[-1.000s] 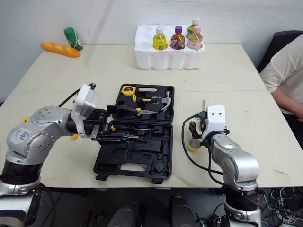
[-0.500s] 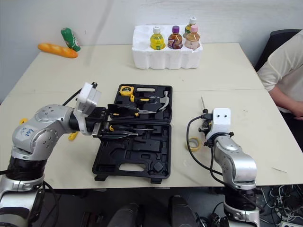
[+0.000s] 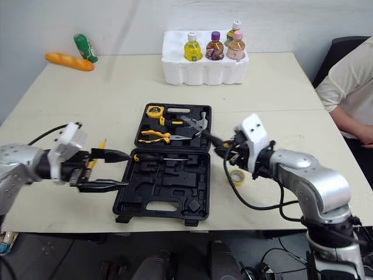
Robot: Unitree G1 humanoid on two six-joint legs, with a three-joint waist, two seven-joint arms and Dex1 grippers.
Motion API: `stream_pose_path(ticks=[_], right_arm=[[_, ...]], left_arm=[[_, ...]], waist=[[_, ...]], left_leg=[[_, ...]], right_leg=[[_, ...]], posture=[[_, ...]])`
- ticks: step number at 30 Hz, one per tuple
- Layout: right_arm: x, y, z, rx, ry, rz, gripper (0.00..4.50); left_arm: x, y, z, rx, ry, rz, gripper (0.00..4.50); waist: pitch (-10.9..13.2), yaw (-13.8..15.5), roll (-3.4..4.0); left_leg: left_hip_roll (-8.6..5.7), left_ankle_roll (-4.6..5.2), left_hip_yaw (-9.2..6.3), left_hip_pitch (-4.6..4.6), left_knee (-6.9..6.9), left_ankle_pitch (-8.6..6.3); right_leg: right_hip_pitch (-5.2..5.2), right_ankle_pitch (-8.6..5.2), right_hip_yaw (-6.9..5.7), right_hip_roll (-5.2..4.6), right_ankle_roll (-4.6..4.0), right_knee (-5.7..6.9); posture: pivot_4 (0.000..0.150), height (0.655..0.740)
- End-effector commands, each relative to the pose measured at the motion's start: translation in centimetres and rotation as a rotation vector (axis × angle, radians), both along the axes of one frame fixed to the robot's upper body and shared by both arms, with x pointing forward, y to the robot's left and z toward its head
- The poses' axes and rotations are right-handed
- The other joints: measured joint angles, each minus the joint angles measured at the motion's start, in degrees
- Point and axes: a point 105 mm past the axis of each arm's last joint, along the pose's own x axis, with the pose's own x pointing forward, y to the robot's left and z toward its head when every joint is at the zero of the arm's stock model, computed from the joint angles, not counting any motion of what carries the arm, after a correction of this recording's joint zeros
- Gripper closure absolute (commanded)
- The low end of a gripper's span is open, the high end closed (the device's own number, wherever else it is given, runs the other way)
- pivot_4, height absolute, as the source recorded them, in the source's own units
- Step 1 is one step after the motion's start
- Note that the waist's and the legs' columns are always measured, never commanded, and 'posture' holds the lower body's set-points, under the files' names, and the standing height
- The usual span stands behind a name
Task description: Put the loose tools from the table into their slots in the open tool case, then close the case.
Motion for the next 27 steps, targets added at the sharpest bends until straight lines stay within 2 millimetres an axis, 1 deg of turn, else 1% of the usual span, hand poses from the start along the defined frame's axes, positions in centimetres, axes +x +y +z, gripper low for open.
stream_pose_path(ticks=[1, 4, 6, 8, 10, 13, 15, 22, 24, 25, 26, 27], right_arm=[[-0.9, 1.9, -0.4, -0.063, 0.035, 0.137, 3.62], [-0.9, 2.9, -1.0, -0.133, 0.052, 0.205, 3.62], [-0.4, 2.9, -1.5, -0.199, 0.038, 0.222, 3.62], [0.0, 2.8, -2.2, -0.266, 0.015, 0.246, 3.62], [0.2, 2.7, -2.6, -0.297, 0.006, 0.261, 3.62], [1.0, 2.1, -3.5, -0.372, -0.028, 0.254, 3.62], [1.1, 1.7, -3.9, -0.416, -0.043, 0.271, 3.62], [1.3, 2.3, -3.7, -0.412, -0.085, 0.303, 3.62], [1.7, 2.8, -3.0, -0.386, -0.116, 0.289, 2.55], [1.8, 3.0, -2.6, -0.372, -0.126, 0.288, 2.26], [1.8, 3.2, -2.2, -0.359, -0.134, 0.293, 1.69], [1.6, 3.4, -1.9, -0.346, -0.135, 0.3, 1.32]], left_arm=[[0.2, 1.8, -0.1, 0.074, -0.055, 0.03, 0.0], [0.4, 2.5, -0.4, 0.105, -0.071, 0.05, 0.0], [0.5, 2.6, -0.5, 0.114, -0.069, 0.051, 0.0], [0.5, 2.7, -0.6, 0.116, -0.07, 0.052, 0.0], [0.5, 2.7, -0.6, 0.117, -0.072, 0.052, 0.0], [0.6, 2.7, -0.8, 0.122, -0.085, 0.058, 0.0], [0.6, 2.6, -0.8, 0.123, -0.093, 0.057, 0.0], [1.0, 2.1, -0.8, 0.116, -0.119, 0.055, 0.0], [1.1, 2.1, -0.8, 0.115, -0.121, 0.053, 0.0], [1.2, 2.0, -0.8, 0.114, -0.122, 0.052, 0.0], [1.2, 2.0, -0.9, 0.112, -0.122, 0.051, 0.0], [1.2, 2.0, -0.9, 0.111, -0.122, 0.049, 0.0]], waist=[[0.0, 0.0, 0.0], [0.0, 0.2, -0.05], [0.0, 0.2, -0.06], [0.0, 0.1, -0.06], [0.0, 0.0, -0.06], [0.0, 0.0, -0.06], [0.0, -0.1, -0.06], [0.0, 0.0, -0.06], [0.0, 0.0, -0.06], [0.0, 0.0, -0.06], [0.0, 0.0, -0.06], [0.0, 0.0, -0.06]], left_leg=[[0.0, 0.0, 0.0, -0.01, -0.02, 0.0], [0.0, 0.04, -0.05, -0.12, -0.03, -0.03], [-0.01, 0.07, -0.06, -0.19, -0.02, -0.05], [-0.04, 0.1, -0.05, -0.21, -0.02, -0.07], [-0.04, 0.09, -0.04, -0.21, -0.03, -0.1], [-0.04, 0.07, -0.04, -0.25, -0.06, -0.1], [-0.04, 0.07, -0.02, -0.26, -0.05, -0.1], [-0.04, 0.04, -0.01, -0.22, 0.05, -0.08], [-0.04, 0.04, 0.0, -0.21, 0.04, -0.08], [-0.03, 0.03, -0.01, -0.21, 0.04, -0.08], [-0.03, 0.02, -0.01, -0.21, 0.04, -0.07], [-0.03, 0.02, -0.01, -0.22, 0.04, -0.07]], right_leg=[[0.0, 0.0, -0.01, -0.02, -0.01, -0.04], [-0.03, -0.01, -0.08, -0.08, -0.01, -0.12], [-0.05, -0.01, -0.1, -0.09, -0.01, -0.19], [-0.05, 0.0, -0.09, -0.13, -0.01, -0.24], [-0.05, 0.0, -0.1, -0.12, -0.01, -0.28], [-0.1, 0.0, -0.12, -0.12, -0.01, -0.28], [-0.14, 0.0, -0.11, -0.12, -0.01, -0.27], [-0.15, -0.01, -0.1, -0.11, -0.01, -0.06], [-0.16, -0.01, -0.09, -0.11, -0.01, -0.04], [-0.16, -0.01, -0.1, -0.1, -0.01, -0.03], [-0.17, -0.01, -0.1, -0.1, -0.01, -0.02], [-0.18, -0.01, -0.1, -0.1, -0.01, -0.02]], posture=[[0.15, 0.7367], [0.15, 0.7367], [0.15, 0.7367], [0.15, 0.7367], [0.15, 0.7367], [0.15, 0.7367], [0.15, 0.7367], [0.15, 0.7367], [0.15, 0.7367], [0.15, 0.7367], [0.15, 0.7367], [0.15, 0.7367]])
